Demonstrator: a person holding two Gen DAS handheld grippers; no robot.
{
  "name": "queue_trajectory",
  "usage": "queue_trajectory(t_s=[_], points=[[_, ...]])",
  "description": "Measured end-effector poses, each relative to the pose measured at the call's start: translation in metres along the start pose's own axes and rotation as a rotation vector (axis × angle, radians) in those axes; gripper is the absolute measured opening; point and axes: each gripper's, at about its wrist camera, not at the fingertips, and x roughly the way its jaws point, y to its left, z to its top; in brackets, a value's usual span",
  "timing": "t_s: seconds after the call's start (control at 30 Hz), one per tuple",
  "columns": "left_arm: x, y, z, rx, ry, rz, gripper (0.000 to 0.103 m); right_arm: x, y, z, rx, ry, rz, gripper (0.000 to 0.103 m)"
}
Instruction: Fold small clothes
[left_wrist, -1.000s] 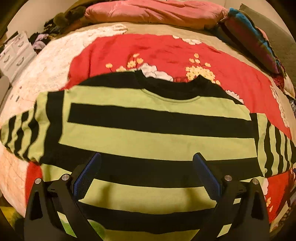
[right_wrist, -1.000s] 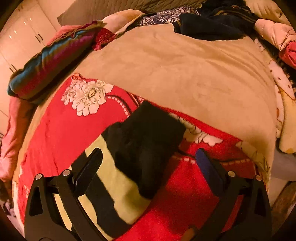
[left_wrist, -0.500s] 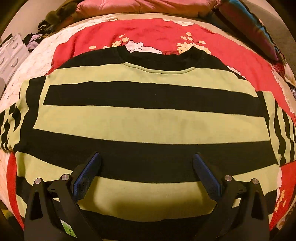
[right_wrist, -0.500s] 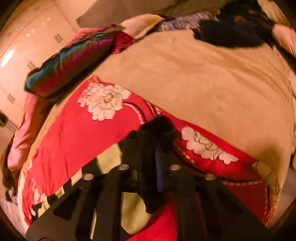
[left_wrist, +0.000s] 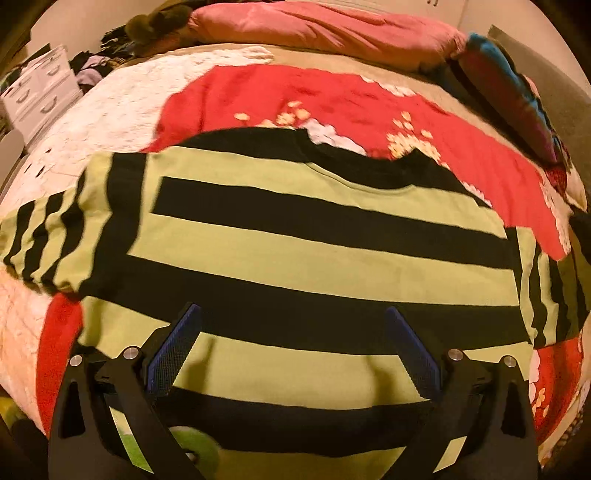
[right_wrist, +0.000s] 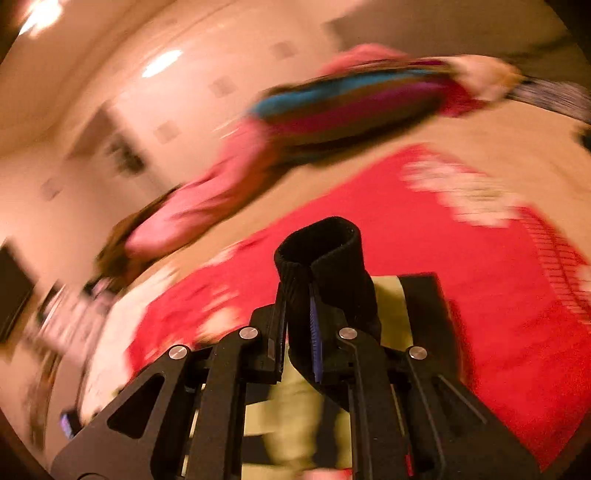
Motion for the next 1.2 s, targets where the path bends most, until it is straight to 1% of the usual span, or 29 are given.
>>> queue_trajectory(t_s=[0.07, 0.17, 0.2, 0.27, 0.3, 0.37, 0.43, 0.47, 0.5, 0.53, 0.57, 0.6, 0.67, 0.7, 0.73, 0.77, 0.83, 0.93, 1.0, 1.1, 1.2], points=[[-0.003, 0.008, 0.002, -0.019, -0.007, 0.003, 0.099, 0.014, 0.044, -0.014, -0.068, 0.053, 0.089, 0.006], [-0.009, 0.028, 0.006, -0.063, -0.012, 0.010, 0.099, 0.038, 0.090, -0.040, -0.137, 0.141, 0.182, 0.006], [-0.009, 0.033, 0.006, -0.074, -0.012, 0.014, 0.099, 0.047, 0.100, -0.049, -0.150, 0.173, 0.200, 0.006], [-0.010, 0.042, 0.007, -0.096, -0.014, 0.021, 0.099, 0.065, 0.120, -0.071, -0.212, 0.232, 0.198, 0.006], [-0.011, 0.047, 0.008, -0.107, -0.015, 0.024, 0.099, 0.078, 0.128, -0.083, -0.241, 0.278, 0.200, 0.006], [-0.012, 0.054, 0.007, -0.123, -0.014, 0.023, 0.099, 0.091, 0.129, -0.098, -0.228, 0.339, 0.222, 0.006], [-0.011, 0.060, 0.006, -0.142, -0.005, 0.012, 0.099, 0.100, 0.129, -0.105, -0.248, 0.376, 0.228, 0.011], [-0.011, 0.060, 0.006, -0.146, -0.003, 0.011, 0.099, 0.104, 0.131, -0.110, -0.265, 0.395, 0.239, 0.019], [-0.010, 0.060, 0.005, -0.150, 0.003, 0.006, 0.099, 0.109, 0.132, -0.112, -0.264, 0.414, 0.255, 0.031], [-0.011, 0.060, 0.005, -0.150, 0.002, 0.002, 0.099, 0.113, 0.132, -0.116, -0.243, 0.450, 0.291, 0.036], [-0.011, 0.058, 0.005, -0.146, 0.002, -0.001, 0.099, 0.112, 0.131, -0.118, -0.223, 0.462, 0.312, 0.039], [-0.011, 0.057, 0.005, -0.143, 0.002, -0.005, 0.099, 0.110, 0.133, -0.119, -0.213, 0.466, 0.323, 0.042], [-0.012, 0.052, 0.005, -0.138, 0.002, -0.021, 0.099, 0.100, 0.131, -0.111, -0.239, 0.427, 0.315, 0.048], [-0.011, 0.048, 0.006, -0.135, 0.005, -0.034, 0.099, 0.090, 0.127, -0.099, -0.253, 0.377, 0.306, 0.052], [-0.010, 0.044, 0.006, -0.131, 0.008, -0.046, 0.099, 0.088, 0.123, -0.092, -0.250, 0.349, 0.298, 0.053], [-0.009, 0.038, 0.006, -0.125, 0.013, -0.057, 0.099, 0.083, 0.115, -0.083, -0.238, 0.316, 0.285, 0.056], [-0.003, 0.023, 0.008, -0.113, 0.029, -0.087, 0.099, 0.079, 0.093, -0.066, -0.194, 0.269, 0.231, 0.056], [0.004, -0.002, 0.014, -0.092, 0.044, -0.142, 0.099, 0.080, 0.065, -0.057, -0.184, 0.262, 0.105, 0.056], [0.013, -0.018, 0.018, -0.081, 0.063, -0.164, 0.099, 0.079, 0.049, -0.053, -0.163, 0.262, 0.046, 0.056], [0.029, -0.033, 0.025, -0.091, 0.101, -0.165, 0.099, 0.079, 0.041, -0.052, -0.145, 0.260, 0.034, 0.056], [0.043, -0.046, 0.030, -0.088, 0.122, -0.177, 0.099, 0.084, 0.045, -0.056, -0.168, 0.272, 0.014, 0.057]])
